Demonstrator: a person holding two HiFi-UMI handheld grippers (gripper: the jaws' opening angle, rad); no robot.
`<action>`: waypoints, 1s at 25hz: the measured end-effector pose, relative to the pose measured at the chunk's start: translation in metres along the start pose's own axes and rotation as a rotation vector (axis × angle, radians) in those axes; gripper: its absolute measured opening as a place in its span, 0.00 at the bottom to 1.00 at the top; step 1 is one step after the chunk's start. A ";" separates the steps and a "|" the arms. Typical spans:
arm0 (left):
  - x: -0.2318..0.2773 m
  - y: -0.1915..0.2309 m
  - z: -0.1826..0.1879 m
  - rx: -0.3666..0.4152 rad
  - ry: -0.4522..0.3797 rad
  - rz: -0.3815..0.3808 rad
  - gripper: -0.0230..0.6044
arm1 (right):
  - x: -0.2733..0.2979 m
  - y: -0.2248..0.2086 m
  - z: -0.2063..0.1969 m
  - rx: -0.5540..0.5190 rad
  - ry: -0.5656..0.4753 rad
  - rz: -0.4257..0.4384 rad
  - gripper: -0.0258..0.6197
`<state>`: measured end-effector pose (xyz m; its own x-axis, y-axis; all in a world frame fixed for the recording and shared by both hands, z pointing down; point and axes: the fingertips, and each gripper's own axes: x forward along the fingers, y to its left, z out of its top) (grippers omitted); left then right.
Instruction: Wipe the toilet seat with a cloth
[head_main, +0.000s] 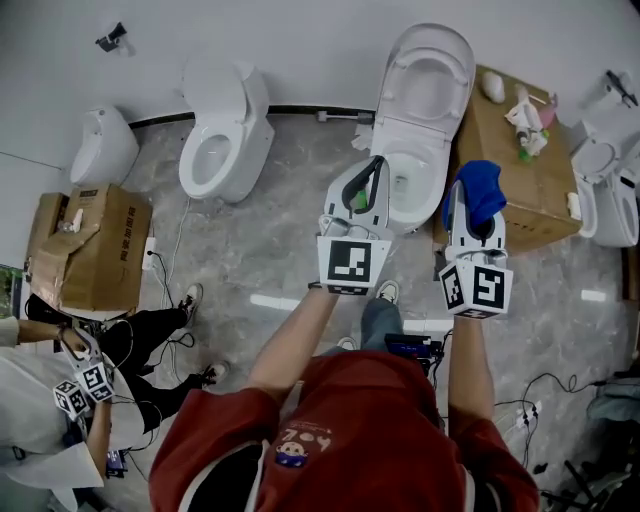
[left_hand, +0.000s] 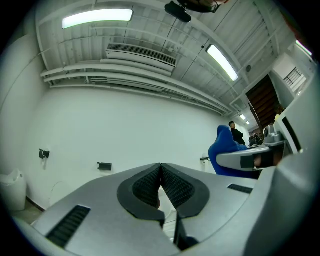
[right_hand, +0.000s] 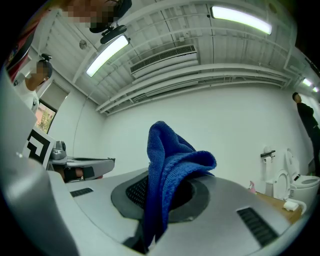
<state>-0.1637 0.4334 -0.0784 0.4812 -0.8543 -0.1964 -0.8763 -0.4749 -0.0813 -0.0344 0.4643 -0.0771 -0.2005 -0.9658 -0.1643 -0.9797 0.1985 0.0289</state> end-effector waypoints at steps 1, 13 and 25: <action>0.011 0.001 -0.003 -0.002 0.003 0.003 0.06 | 0.009 -0.008 -0.003 0.004 0.001 -0.002 0.12; 0.179 -0.013 -0.028 -0.014 0.003 0.040 0.06 | 0.129 -0.134 -0.034 0.064 0.003 0.013 0.12; 0.284 -0.010 -0.064 -0.033 0.023 0.077 0.06 | 0.212 -0.199 -0.074 0.081 0.039 0.039 0.12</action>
<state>-0.0173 0.1819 -0.0705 0.4136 -0.8928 -0.1782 -0.9094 -0.4144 -0.0344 0.1181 0.2079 -0.0448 -0.2403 -0.9625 -0.1262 -0.9678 0.2476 -0.0452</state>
